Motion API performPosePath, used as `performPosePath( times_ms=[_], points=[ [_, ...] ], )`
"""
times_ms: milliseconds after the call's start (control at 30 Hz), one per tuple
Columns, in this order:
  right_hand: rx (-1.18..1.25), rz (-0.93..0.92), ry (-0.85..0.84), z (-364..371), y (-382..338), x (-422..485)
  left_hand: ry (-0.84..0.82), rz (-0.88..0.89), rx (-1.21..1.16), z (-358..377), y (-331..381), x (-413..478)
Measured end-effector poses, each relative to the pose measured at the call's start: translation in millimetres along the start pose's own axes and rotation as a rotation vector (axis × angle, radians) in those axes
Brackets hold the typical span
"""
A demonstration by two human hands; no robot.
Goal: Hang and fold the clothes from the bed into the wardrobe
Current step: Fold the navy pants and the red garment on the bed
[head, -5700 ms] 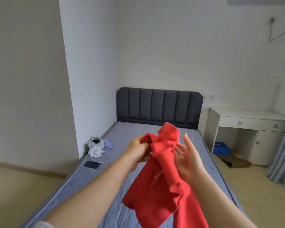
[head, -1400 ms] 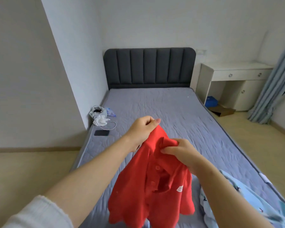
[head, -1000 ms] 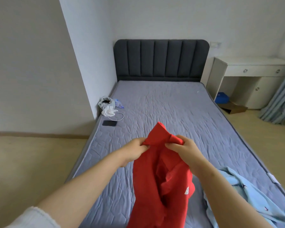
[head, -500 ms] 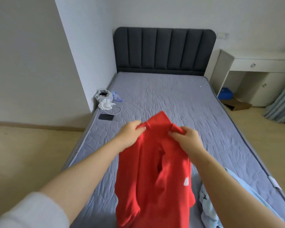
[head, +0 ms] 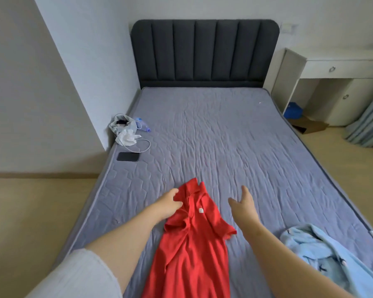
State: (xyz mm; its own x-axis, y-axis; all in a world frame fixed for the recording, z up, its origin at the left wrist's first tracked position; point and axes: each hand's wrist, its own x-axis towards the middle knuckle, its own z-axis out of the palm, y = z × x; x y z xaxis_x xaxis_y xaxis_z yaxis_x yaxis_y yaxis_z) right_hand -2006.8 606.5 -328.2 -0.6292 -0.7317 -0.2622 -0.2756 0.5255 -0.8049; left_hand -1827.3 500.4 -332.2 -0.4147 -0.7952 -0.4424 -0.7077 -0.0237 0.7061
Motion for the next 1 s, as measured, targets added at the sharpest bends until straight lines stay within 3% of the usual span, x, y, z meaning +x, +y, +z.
performPosePath(
  times_ms=[233,467,700,833,933,1000],
  points=[
    [-0.056,0.104,-0.155,39.3,74.1,-28.3,0.016,-0.117,0.024,56.1,-86.3,-4.7],
    [-0.131,0.173,-0.282,90.6,197.1,-55.5,0.066,-0.160,0.121,145.4,-180.2,-14.5],
    [-0.192,0.312,-0.297,151.1,301.6,-55.2,0.150,-0.218,0.356,199.5,-277.8,13.8],
    [-0.263,0.345,-0.235,180.6,337.4,-54.4,0.246,-0.393,0.429,211.5,-324.1,23.6],
    [-0.290,0.285,-0.213,189.0,357.6,-49.2,0.250,-0.453,0.271,215.4,-343.2,26.5],
    [-0.186,0.235,-0.120,186.1,363.3,-42.2,0.207,-0.392,-0.085,210.7,-349.7,28.2]
  ],
)
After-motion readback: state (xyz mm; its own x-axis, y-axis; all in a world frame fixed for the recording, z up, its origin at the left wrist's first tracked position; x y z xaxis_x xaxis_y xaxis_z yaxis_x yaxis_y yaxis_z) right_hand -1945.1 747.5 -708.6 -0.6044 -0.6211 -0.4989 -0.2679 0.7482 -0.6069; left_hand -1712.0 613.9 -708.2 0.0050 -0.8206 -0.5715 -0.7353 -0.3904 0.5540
